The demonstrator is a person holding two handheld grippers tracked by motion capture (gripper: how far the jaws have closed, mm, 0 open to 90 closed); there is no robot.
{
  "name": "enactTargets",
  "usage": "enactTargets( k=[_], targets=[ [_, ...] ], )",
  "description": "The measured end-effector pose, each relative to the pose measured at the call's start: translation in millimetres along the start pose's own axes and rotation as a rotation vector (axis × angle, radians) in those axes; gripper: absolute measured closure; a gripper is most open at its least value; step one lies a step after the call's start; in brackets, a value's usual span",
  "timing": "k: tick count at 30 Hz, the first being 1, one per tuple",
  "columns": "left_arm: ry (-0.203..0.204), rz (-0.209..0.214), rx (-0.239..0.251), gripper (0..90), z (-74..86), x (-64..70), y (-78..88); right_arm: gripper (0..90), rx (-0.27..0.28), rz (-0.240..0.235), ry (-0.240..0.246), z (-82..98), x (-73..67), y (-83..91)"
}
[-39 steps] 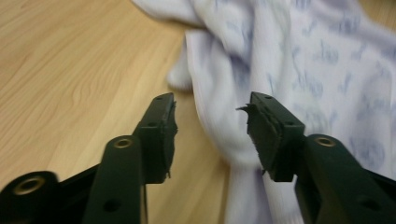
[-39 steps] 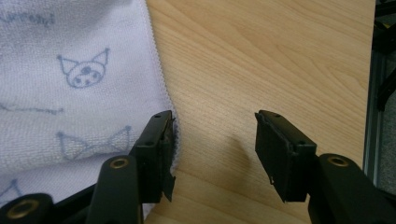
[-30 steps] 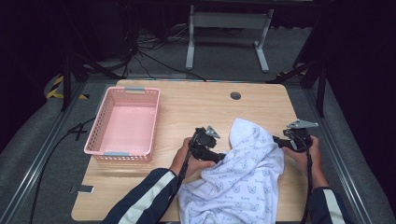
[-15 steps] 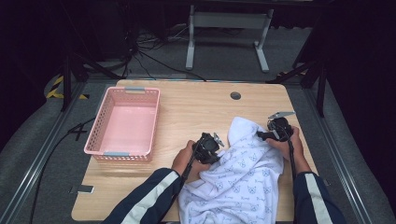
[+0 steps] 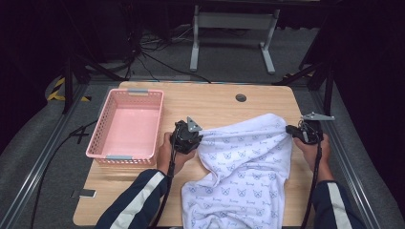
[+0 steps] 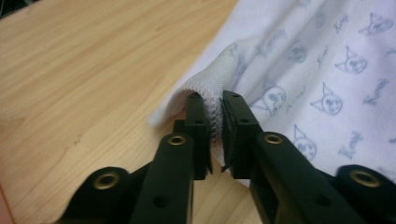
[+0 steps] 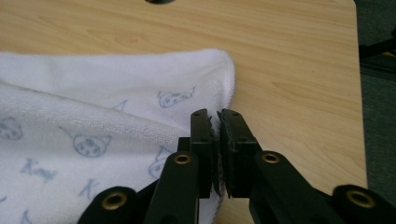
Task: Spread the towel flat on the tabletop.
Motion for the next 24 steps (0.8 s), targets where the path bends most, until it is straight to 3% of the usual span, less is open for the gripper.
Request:
enactTargets(
  k=[1,2,4,6,8,10,11,12,13,15,16,17,19,20,21,22,23,24],
  targets=[
    [0.023,0.015,-0.003,62.1,2.5,1.7,-3.5,82.5,-0.034,0.012,0.029,4.2,-1.2,0.3],
    [0.033,0.031,-0.024,58.4,5.3,2.2,-5.3,80.6,-0.059,0.015,0.061,8.9,-2.8,-0.4],
    [0.056,0.046,-0.019,54.1,6.1,2.5,-10.8,73.1,-0.122,-0.024,0.074,20.5,-6.7,-4.3],
    [0.088,0.052,-0.017,46.3,3.2,1.1,-13.9,70.1,-0.169,-0.001,0.123,28.0,-7.5,-6.0],
    [0.111,0.068,-0.01,41.1,-3.3,0.3,-18.1,64.0,-0.168,-0.026,0.114,28.4,-9.7,-5.5],
    [0.146,0.025,0.0,35.7,-13.4,-4.9,-25.5,63.4,-0.144,-0.01,0.127,23.1,-10.6,-4.6],
    [0.168,0.033,0.011,35.3,-18.4,-6.4,-28.1,61.2,-0.122,-0.014,0.125,19.5,-11.5,-5.0],
    [0.168,0.033,0.011,35.1,-18.4,-6.4,-28.1,61.2,-0.122,-0.014,0.125,19.5,-11.5,-5.0],
    [0.156,0.002,0.022,35.0,-27.1,-9.0,-34.3,60.7,-0.074,0.013,0.128,11.3,-13.6,-7.6],
    [0.133,-0.042,0.029,35.1,-35.8,-14.3,-45.5,59.9,-0.054,-0.013,0.141,6.3,-17.8,-13.5],
    [0.133,-0.042,0.029,35.2,-35.8,-14.3,-45.5,59.6,-0.05,-0.012,0.16,3.5,-19.6,-17.9],
    [0.158,-0.045,-0.009,35.6,-36.9,-20.1,-58.3,58.9,-0.056,-0.011,0.159,2.0,-20.6,-22.2],
    [0.173,-0.043,-0.031,41.4,-35.2,-23.0,-63.3,58.2,-0.063,-0.021,0.165,1.9,-21.8,-26.4],
    [0.15,0.014,-0.074,46.0,-30.4,-21.7,-70.3,57.5,-0.074,-0.037,0.14,4.3,-24.7,-34.2],
    [0.15,0.014,-0.074,46.1,-30.4,-21.7,-70.3,56.9,-0.081,-0.052,0.143,5.9,-25.7,-35.7],
    [0.118,0.01,-0.096,46.3,-27.9,-21.1,-74.0,55.9,-0.095,-0.068,0.15,8.0,-27.3,-36.9],
    [0.065,0.015,-0.155,47.3,-21.0,-18.4,-80.9,55.7,-0.111,-0.067,0.167,10.3,-27.2,-37.3],
    [0.045,0.016,-0.178,48.2,-18.1,-18.2,-84.3,55.9,-0.118,-0.082,0.157,12.3,-28.1,-37.5]
  ],
)
Point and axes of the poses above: each handheld gripper's, and its own axes: y roughly backward along the jaws, z roughly out of its underside, x roughly to its right, the point moved 7 cm from there along -y, roughly forward along the jaws, and after that the axes turned 10 degrees about y, right-handed, at the moved point
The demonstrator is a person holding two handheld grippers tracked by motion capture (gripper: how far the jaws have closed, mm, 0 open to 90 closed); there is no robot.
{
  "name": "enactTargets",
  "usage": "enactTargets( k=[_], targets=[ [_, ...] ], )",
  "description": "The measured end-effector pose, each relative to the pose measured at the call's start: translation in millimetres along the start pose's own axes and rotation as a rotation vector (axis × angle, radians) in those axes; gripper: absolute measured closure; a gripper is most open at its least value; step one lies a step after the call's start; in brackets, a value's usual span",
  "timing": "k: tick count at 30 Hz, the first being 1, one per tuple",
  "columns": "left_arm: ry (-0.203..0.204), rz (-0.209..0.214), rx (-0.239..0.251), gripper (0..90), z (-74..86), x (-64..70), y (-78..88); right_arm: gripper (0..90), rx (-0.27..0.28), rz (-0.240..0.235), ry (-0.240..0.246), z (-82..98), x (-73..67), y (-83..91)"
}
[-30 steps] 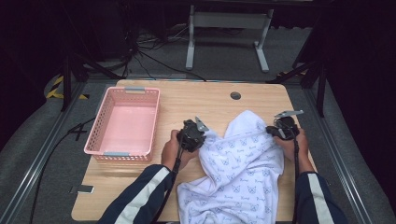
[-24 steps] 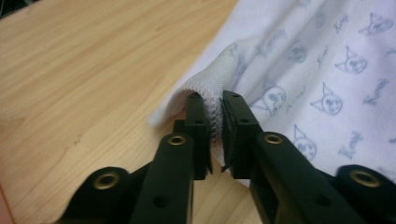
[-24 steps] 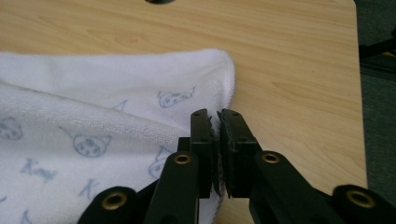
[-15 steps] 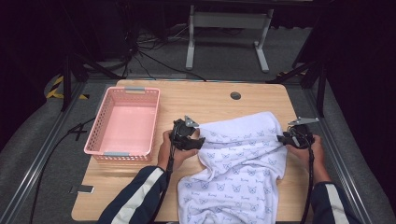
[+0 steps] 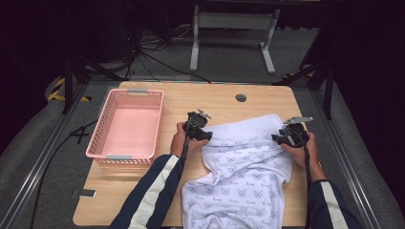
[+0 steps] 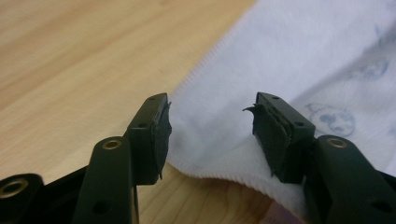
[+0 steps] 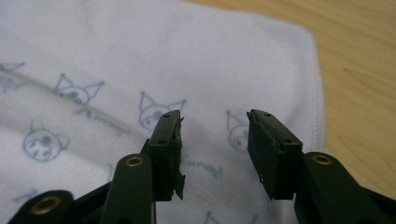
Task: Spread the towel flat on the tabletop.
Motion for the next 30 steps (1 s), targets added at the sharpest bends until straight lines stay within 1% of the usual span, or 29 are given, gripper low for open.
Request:
enactTargets(
  k=[1,2,3,4,5,7,8,9,10,11,12,13,14,15,16,17,18,19,20,21,22,23,24,25,26,27,28,29,30],
  targets=[
    [-0.005,-0.001,-0.007,48.1,1.5,-0.3,-2.5,54.9,-0.006,-0.03,-0.011,1.7,-1.6,-0.5],
    [-0.001,-0.002,-0.001,47.9,0.8,-1.6,-3.2,54.3,-0.007,-0.048,-0.011,3.7,-2.5,-1.4],
    [-0.004,-0.011,0.006,47.5,-0.8,-3.4,-4.2,53.5,-0.003,-0.051,-0.017,4.3,-2.6,-0.9],
    [-0.018,-0.025,0.007,47.4,-2.9,-5.8,-4.6,53.2,-0.001,-0.052,-0.022,4.4,-2.2,-1.2],
    [-0.026,-0.057,0.019,47.4,-5.0,-8.7,-5.4,52.7,0.001,-0.051,-0.016,4.0,-2.0,-1.9],
    [-0.038,-0.128,0.018,49.6,-10.3,-17.7,-6.1,52.5,0.008,-0.056,-0.02,1.8,-2.7,-4.0],
    [-0.037,-0.178,0.038,50.6,-15.1,-25.3,-8.4,52.3,0.014,-0.058,-0.014,0.1,-4.0,-5.4],
    [-0.01,-0.205,0.042,51.8,-18.2,-31.0,-9.9,51.9,0.023,-0.065,-0.002,-2.4,-6.2,-7.7],
    [-0.01,-0.205,0.042,52.2,-18.2,-31.0,-9.9,51.9,0.023,-0.065,-0.002,-2.4,-6.2,-7.7],
    [0.012,-0.224,0.051,52.2,-22.6,-38.3,-12.3,51.6,0.03,-0.068,0.001,-5.2,-7.8,-10.0],
    [0.022,-0.236,0.056,52.1,-25.4,-42.0,-14.0,50.9,0.028,-0.068,0.002,-8.6,-8.9,-12.8],
    [0.013,-0.282,0.053,52.0,-29.9,-48.8,-15.4,50.6,0.031,-0.069,-0.001,-11.3,-9.9,-14.8],
    [-0.006,-0.337,0.071,52.0,-35.8,-56.2,-19.4,49.6,0.027,-0.06,-0.01,-18.0,-10.7,-20.4],
    [-0.004,-0.354,0.077,52.1,-38.9,-60.2,-21.1,48.7,0.03,-0.048,-0.006,-21.4,-11.3,-23.3],
    [0.006,-0.365,0.082,52.1,-41.6,-63.3,-22.9,48.5,0.037,-0.045,-0.007,-24.6,-12.6,-26.4],
    [0.009,-0.376,0.073,51.6,-43.4,-65.2,-23.4,48.2,0.04,-0.041,-0.013,-27.2,-12.9,-28.9],
    [0.021,-0.395,0.078,50.4,-46.0,-67.3,-24.8,48.0,0.044,-0.038,-0.023,-29.2,-13.7,-30.8],
    [0.03,-0.389,0.084,49.3,-48.1,-67.4,-25.1,47.9,0.047,-0.03,-0.032,-31.6,-14.0,-33.0],
    [0.03,-0.389,0.084,47.4,-48.1,-67.4,-25.1,47.1,0.039,-0.027,-0.039,-33.7,-14.5,-34.4],
    [0.051,-0.344,0.131,44.9,-52.4,-59.9,-20.0,43.9,0.036,-0.006,-0.034,-36.0,-14.6,-36.0],
    [0.049,-0.314,0.155,43.5,-54.4,-54.0,-15.9,44.1,0.029,0.01,-0.021,-36.9,-14.9,-36.1],
    [0.028,-0.275,0.179,40.8,-56.7,-46.8,-10.2,44.3,0.027,0.012,-0.018,-37.2,-15.7,-35.0],
    [0.028,-0.275,0.179,40.2,-56.7,-46.8,-10.2,44.3,0.027,0.012,-0.018,-37.2,-15.7,-35.0],
    [0.003,-0.247,0.2,40.2,-58.1,-37.4,-1.0,44.0,0.035,0.006,-0.015,-37.3,-16.3,-32.7],
    [-0.011,-0.226,0.199,40.4,-57.8,-31.7,3.6,44.2,0.046,-0.003,-0.025,-37.1,-16.2,-28.8],
    [-0.016,-0.168,0.198,40.1,-55.3,-20.0,10.9,44.8,0.055,-0.01,-0.029,-36.6,-16.3,-25.7],
    [-0.022,-0.118,0.222,39.5,-52.0,-9.6,17.7,45.1,0.068,-0.017,-0.03,-35.3,-17.0,-19.5],
    [-0.052,-0.081,0.225,39.6,-47.3,-0.3,23.9,45.2,0.07,-0.024,-0.019,-33.2,-18.8,-14.4],
    [-0.067,-0.039,0.202,39.5,-39.7,10.1,28.2,45.2,0.058,-0.028,0.006,-29.9,-21.1,-9.1]
  ],
)
Point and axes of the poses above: each handheld gripper's, and its own axes: y roughly backward along the jaws, z roughly out of its underside, x roughly to its right, the point moved 7 cm from there along -y, roughly forward along the jaws, and after that the axes turned 10 degrees about y, right-handed, at the moved point
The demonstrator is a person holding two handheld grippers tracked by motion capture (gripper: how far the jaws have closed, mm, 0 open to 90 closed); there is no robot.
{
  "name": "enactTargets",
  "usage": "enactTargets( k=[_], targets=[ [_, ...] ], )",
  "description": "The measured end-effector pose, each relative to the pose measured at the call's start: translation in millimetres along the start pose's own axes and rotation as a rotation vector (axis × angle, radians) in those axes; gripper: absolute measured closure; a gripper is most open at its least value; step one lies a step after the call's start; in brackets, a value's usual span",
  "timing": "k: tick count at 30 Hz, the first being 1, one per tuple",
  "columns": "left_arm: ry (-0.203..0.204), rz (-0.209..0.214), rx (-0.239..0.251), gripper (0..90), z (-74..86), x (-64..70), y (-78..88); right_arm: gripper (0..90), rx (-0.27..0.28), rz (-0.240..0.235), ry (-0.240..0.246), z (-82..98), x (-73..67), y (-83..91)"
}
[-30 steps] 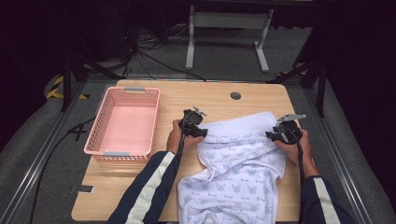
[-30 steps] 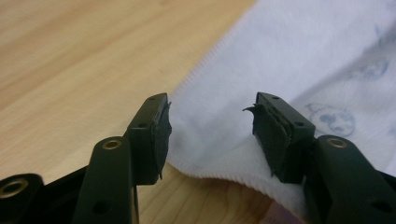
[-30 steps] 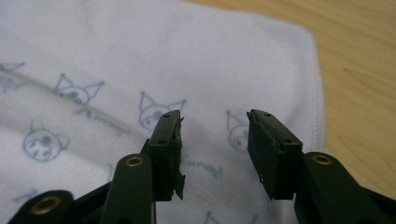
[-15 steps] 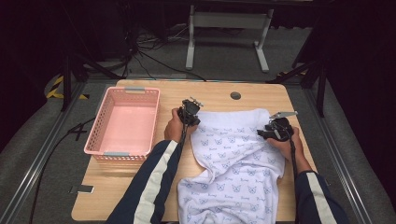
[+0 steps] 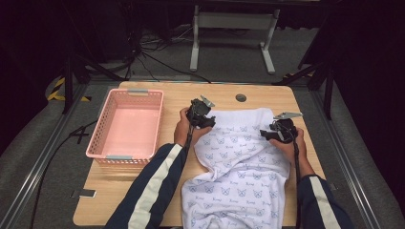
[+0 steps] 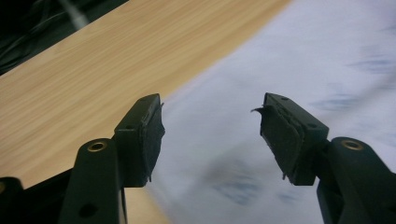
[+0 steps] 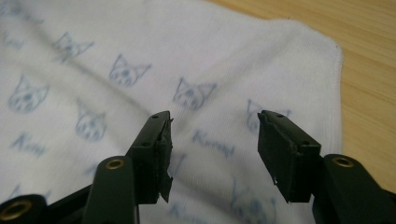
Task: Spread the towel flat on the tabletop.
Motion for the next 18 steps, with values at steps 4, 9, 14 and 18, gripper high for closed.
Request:
enactTargets(
  k=[4,9,14,18],
  targets=[
    [-0.055,0.13,-0.021,39.8,27.1,33.0,24.8,45.5,-0.014,-0.026,0.089,12.4,-11.6,29.9],
    [-0.2,0.171,-0.105,44.6,79.2,61.3,39.4,45.7,-0.011,-0.103,0.092,51.1,-30.3,78.1],
    [-0.221,0.029,-0.163,51.1,91.4,40.8,27.7,45.8,-0.061,-0.119,0.076,73.0,-39.1,80.9],
    [-0.146,-0.039,-0.133,53.6,84.5,11.9,16.2,45.9,-0.082,-0.107,0.047,78.4,-35.8,65.6]
  ],
)
Point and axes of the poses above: each handheld gripper's, and its own axes: y roughly backward along the jaws, z roughly out of its underside, x roughly to its right, the point moved 7 cm from there along -y, roughly forward along the jaws, and after that the axes turned 10 degrees about y, right-handed, at the moved point
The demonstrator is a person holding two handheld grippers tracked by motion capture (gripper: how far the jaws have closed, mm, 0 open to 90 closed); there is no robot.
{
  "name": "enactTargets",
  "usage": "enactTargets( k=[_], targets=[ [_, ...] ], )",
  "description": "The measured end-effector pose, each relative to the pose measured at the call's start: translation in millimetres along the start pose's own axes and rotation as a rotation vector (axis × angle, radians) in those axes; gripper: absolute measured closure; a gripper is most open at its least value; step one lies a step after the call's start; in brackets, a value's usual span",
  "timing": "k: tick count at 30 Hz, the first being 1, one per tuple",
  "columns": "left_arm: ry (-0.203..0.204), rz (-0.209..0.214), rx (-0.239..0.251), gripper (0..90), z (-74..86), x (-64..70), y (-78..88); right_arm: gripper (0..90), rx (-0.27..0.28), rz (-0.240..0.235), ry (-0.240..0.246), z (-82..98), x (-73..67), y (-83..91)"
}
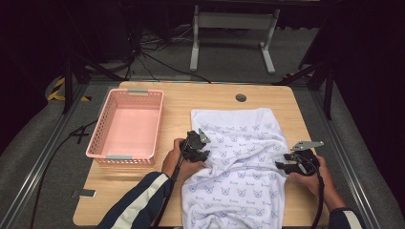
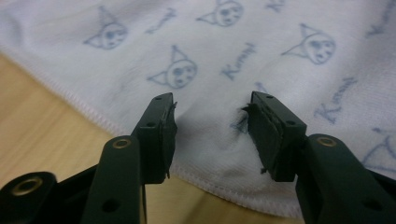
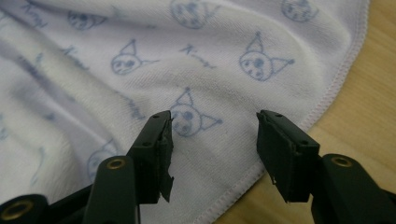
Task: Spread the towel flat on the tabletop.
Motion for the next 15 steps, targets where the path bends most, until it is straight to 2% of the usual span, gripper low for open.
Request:
enactTargets(
  k=[1,2,3,4,5,8,10,12,13,14,15],
  targets=[
    [0.018,-0.025,0.008,53.6,-2.5,-5.2,-3.0,45.6,0.001,0.008,0.003,-2.6,2.2,-2.3],
    [0.018,-0.025,0.008,54.2,-2.5,-5.2,-3.0,45.2,0.013,0.021,0.007,-6.1,4.7,-5.7],
    [0.047,-0.024,-0.001,54.2,-4.8,-9.6,-5.3,45.2,0.013,0.021,0.007,-6.1,4.7,-5.7],
    [0.057,-0.052,-0.008,54.6,-8.8,-17.1,-8.9,45.2,0.02,0.029,0.005,-9.3,7.7,-9.5],
    [0.043,-0.123,-0.021,54.7,-14.8,-29.4,-14.2,44.2,0.024,0.053,-0.006,-17.2,14.3,-16.4],
    [0.113,-0.18,-0.031,54.6,-22.9,-44.7,-22.6,44.0,0.014,0.114,0.024,-29.0,21.2,-25.2],
    [0.1,-0.211,-0.03,51.8,-27.4,-49.3,-25.6,43.7,0.022,0.129,0.021,-35.5,24.7,-31.2],
    [0.11,-0.197,-0.039,48.7,-28.9,-49.9,-24.7,44.9,0.03,0.14,-0.002,-40.0,28.3,-35.9],
    [0.127,-0.163,-0.013,47.8,-30.2,-47.2,-20.2,45.4,0.031,0.146,-0.002,-41.3,28.6,-36.4],
    [0.127,-0.163,-0.013,44.8,-30.2,-47.2,-20.2,45.4,0.031,0.146,-0.002,-41.3,28.6,-36.4],
    [0.145,-0.119,0.024,43.1,-31.6,-41.9,-11.8,46.6,0.035,0.165,0.005,-42.3,29.0,-35.3]
  ],
)
Point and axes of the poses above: each handheld gripper's, and its own axes: y roughly backward along the jaws, z roughly out of its underside, x roughly to its right, the point moved 7 cm from there along -y, roughly forward along the jaws, and after that the axes turned 10 degrees about y, right-handed, at the moved point
